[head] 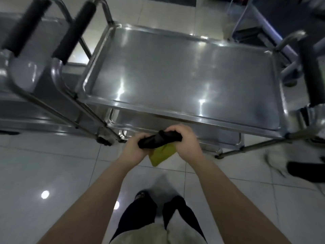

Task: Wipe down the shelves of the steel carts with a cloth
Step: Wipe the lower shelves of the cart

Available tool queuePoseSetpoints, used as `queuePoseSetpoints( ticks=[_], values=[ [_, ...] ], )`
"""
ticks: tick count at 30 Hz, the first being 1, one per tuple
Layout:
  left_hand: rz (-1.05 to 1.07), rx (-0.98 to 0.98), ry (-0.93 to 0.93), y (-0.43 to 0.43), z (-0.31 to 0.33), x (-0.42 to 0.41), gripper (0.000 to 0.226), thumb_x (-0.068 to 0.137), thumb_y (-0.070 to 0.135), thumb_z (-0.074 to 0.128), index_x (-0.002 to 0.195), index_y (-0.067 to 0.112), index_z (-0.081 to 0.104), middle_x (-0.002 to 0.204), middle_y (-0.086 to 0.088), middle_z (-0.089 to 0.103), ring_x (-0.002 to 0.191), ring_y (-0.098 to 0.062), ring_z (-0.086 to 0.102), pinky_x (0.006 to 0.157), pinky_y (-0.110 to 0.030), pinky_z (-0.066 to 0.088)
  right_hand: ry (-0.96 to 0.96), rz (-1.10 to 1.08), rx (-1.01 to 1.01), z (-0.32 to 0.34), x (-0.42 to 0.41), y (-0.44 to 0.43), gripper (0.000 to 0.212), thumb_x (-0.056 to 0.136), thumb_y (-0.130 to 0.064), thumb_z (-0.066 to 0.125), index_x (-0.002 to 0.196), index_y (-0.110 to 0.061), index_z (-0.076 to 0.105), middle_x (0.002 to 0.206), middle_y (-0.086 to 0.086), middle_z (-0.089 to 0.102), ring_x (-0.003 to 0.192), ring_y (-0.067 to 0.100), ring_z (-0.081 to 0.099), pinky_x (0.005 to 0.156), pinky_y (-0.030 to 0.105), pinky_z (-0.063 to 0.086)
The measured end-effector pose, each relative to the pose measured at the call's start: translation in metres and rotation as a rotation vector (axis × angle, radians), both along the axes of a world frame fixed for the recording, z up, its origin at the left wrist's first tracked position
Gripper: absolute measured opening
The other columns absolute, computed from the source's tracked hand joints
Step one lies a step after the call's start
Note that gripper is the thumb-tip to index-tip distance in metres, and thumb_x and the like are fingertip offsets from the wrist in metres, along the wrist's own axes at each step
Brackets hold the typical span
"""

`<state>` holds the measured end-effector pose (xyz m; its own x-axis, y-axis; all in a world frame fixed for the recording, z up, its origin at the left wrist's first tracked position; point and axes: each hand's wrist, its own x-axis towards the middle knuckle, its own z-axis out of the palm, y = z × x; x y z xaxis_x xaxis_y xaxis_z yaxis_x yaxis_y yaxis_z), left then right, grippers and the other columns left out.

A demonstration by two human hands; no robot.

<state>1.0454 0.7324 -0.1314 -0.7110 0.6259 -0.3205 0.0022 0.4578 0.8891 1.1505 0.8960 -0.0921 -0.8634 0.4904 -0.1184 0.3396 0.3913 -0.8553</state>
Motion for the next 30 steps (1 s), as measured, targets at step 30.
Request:
queuePoseSetpoints(
  ticks=[30],
  values=[
    [-0.553, 0.712, 0.236, 0.204, 0.399, 0.135, 0.016, 0.089, 0.013, 0.068, 0.09, 0.029, 0.066, 0.089, 0.01, 0.07, 0.082, -0.006, 0.065, 0.079, -0.023, 0.053, 0.838, -1.006, -0.253, 0.327, 0.241, 0.042, 0.022, 0.083, -0.012, 0.073, 0.104, -0.019, 0.071, 0.082, 0.008, 0.062, 0.08, 0.023, 0.063, 0.077, 0.041, 0.057]
  ],
)
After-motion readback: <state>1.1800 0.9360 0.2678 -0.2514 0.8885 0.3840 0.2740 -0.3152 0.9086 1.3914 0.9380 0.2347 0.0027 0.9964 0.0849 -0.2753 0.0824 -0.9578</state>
